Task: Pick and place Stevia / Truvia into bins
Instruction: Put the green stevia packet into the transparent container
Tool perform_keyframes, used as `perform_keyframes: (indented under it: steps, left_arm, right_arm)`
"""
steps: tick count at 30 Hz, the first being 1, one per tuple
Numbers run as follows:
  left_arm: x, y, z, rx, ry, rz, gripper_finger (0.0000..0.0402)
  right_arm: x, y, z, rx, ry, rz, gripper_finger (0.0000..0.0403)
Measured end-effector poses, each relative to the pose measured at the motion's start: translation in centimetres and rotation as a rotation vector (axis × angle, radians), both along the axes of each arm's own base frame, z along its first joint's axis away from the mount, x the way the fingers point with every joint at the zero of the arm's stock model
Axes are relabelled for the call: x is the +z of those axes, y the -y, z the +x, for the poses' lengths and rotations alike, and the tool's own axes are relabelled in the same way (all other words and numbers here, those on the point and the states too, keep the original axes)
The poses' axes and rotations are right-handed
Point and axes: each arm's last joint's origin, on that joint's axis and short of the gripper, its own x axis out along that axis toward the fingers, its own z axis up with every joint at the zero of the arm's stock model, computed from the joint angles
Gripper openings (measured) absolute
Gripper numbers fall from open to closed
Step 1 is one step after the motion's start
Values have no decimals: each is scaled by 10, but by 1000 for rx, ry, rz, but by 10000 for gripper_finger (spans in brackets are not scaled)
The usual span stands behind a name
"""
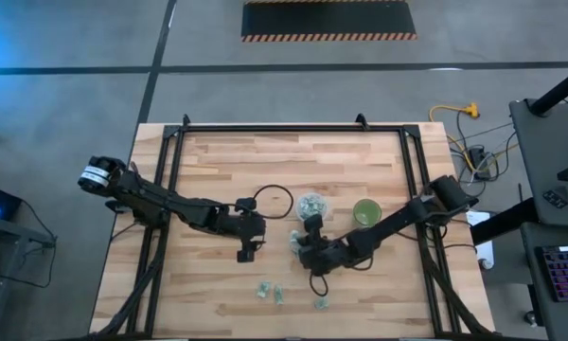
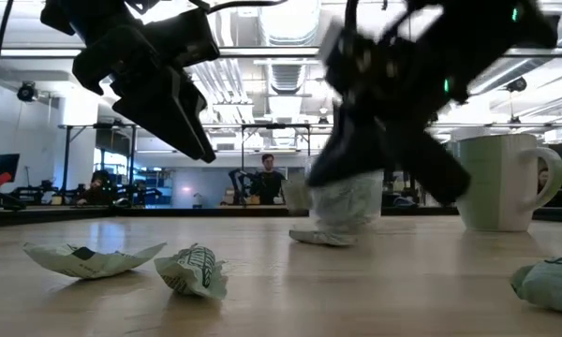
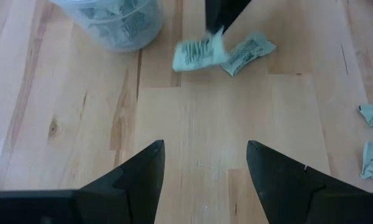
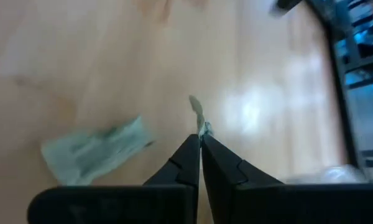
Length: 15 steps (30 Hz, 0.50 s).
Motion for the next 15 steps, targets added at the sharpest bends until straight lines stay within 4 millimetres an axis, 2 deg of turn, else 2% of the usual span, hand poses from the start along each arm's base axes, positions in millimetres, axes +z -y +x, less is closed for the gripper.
perform_keyframes:
  steps: [8, 15]
  left_arm:
    - [-1, 0, 0, 0, -2, 0, 210]
    - [-2, 0, -1, 0, -4, 1, 210]
  right_arm:
    - [50, 6, -9, -47, 109, -74, 8]
    - [78, 27, -29, -164, 83, -149, 8]
